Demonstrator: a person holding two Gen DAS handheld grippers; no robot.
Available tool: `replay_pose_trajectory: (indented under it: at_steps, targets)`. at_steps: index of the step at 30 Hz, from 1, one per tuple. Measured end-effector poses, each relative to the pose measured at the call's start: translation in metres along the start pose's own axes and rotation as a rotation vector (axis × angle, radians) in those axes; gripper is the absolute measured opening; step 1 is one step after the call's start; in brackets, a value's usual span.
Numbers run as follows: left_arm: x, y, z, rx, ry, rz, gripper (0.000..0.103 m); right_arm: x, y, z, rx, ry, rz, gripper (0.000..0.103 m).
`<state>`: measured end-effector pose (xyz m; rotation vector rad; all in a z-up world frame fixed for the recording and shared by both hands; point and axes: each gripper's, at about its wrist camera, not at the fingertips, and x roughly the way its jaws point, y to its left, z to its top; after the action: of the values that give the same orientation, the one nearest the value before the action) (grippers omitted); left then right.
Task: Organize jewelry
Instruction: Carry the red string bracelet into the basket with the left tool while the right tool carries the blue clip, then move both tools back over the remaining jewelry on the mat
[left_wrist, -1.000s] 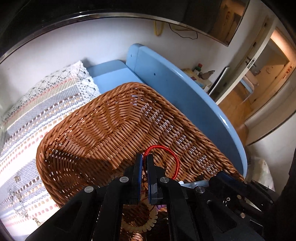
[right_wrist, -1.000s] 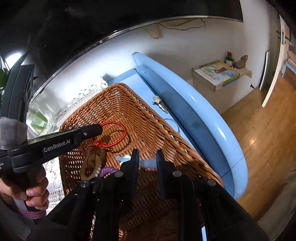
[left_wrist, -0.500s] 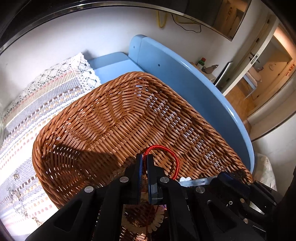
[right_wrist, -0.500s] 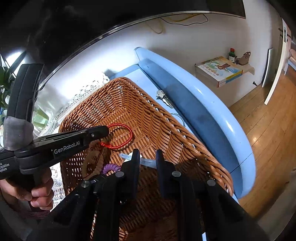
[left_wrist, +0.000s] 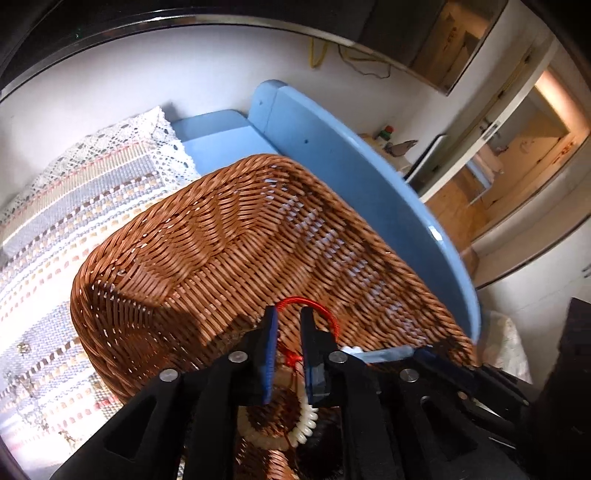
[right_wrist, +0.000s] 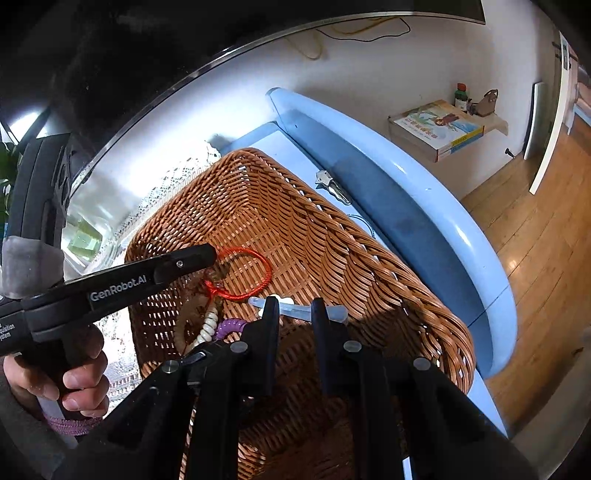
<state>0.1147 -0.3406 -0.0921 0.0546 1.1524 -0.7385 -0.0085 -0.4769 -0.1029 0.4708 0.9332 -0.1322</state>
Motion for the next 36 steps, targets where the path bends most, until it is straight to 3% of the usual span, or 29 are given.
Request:
replay_pose_trajectory:
  at_steps: [3, 8, 10, 12, 19, 23, 26, 30, 32, 33, 36]
  targets:
    - [-0.011, 0.003, -0.002, -0.007, -0.008, -0.050, 0.032, -0.004, 0.004, 0.001, 0.000, -0.008, 0.019, 0.021]
    - [-0.052, 0.017, -0.005, -0.039, -0.066, -0.184, 0.043, -0.009, 0.020, 0.003, -0.017, -0.037, 0.018, 0.021]
    - [-0.080, 0.033, -0.010, -0.064, -0.119, -0.240, 0.052, -0.016, 0.029, 0.004, -0.032, -0.066, 0.043, 0.027]
    - [-0.104, 0.053, -0.015, -0.086, -0.168, -0.238, 0.056, -0.024, 0.041, 0.005, -0.065, -0.098, 0.090, 0.035]
    - [-0.156, 0.144, -0.046, -0.172, -0.232, -0.020, 0.056, -0.045, 0.111, 0.007, -0.217, -0.172, 0.280, 0.048]
    - [-0.161, 0.193, -0.070, -0.246, -0.216, 0.090, 0.056, -0.050, 0.154, -0.004, -0.303, -0.153, 0.413, 0.048]
    - [-0.154, 0.221, -0.086, -0.302, -0.223, 0.171, 0.056, -0.039, 0.188, -0.021, -0.384, -0.090, 0.487, 0.063]
    - [-0.136, 0.236, -0.100, -0.305, -0.225, 0.283, 0.054, 0.003, 0.220, -0.053, -0.441, 0.055, 0.460, 0.065]
    - [-0.124, 0.241, -0.103, -0.274, -0.211, 0.307, 0.051, 0.026, 0.229, -0.067, -0.456, 0.095, 0.350, 0.065]
    - [-0.118, 0.238, -0.103, -0.257, -0.201, 0.323, 0.043, 0.037, 0.231, -0.074, -0.455, 0.093, 0.293, 0.065]
    - [-0.101, 0.235, -0.111, -0.199, -0.143, 0.397, 0.032, 0.060, 0.231, -0.085, -0.439, 0.099, 0.199, 0.065]
